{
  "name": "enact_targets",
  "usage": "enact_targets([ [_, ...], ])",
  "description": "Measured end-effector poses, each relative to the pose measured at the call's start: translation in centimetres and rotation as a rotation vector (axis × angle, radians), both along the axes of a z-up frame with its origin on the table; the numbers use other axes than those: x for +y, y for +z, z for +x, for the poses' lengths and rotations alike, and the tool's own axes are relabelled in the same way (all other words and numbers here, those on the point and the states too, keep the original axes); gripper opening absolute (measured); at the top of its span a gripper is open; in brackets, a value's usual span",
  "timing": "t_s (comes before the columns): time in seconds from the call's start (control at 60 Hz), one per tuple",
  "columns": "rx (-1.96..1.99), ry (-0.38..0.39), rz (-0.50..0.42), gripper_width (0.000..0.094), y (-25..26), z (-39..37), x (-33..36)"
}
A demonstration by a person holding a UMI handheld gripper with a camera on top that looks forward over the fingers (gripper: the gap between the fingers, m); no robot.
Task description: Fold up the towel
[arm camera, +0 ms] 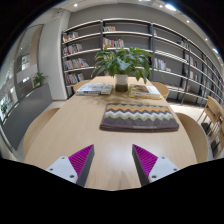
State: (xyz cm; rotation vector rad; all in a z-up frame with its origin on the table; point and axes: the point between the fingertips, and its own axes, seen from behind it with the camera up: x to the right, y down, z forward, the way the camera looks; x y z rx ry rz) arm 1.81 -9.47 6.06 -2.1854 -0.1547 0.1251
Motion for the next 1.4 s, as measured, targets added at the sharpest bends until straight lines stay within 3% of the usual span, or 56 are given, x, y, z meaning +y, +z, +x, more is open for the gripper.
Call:
enact_targets([
  [0.233, 0.004, -0.012, 0.005, 0.0735, -2.3, -6.2, 16.1],
  [0.383, -0.052, -0.021, -0.039, 0.0650, -5.3, -6.9, 21.3],
  [0.467, -0.083, -0.055, -0.049, 0.0524, -6.5, -6.0, 22.7],
  [0.517, -0.127, -0.096, -0.031, 0.0308, -6.4, -4.8, 22.7],
  [0.583, -0.152, -0.117, -0.017, 0.0120, -6.5, -4.0, 22.9],
  [0.65, -0.171, -0.109, -0.020, 0.0071, -6.5, -3.8, 22.9],
  [0.783, -0.120, -0.080, -0.083, 0.0039, -5.7, -3.9, 22.5],
  [0.95, -0.098, -0.093, 0.002, 0.0040, 2.1, 1.7, 23.3],
  [1.083, -0.137, -0.139, 0.043, 0.0039, 6.0, 10.4, 23.8],
  [1.183, -0.152, -0.161, 0.036, 0.0038, 5.2, 16.7, 24.1],
  [1.333, -0.214, -0.130, -0.014, 0.0082, -0.1, 22.8, 24.2],
  [1.4, -0.232, -0.138, -0.049, 0.0177, -1.6, 24.5, 23.4],
])
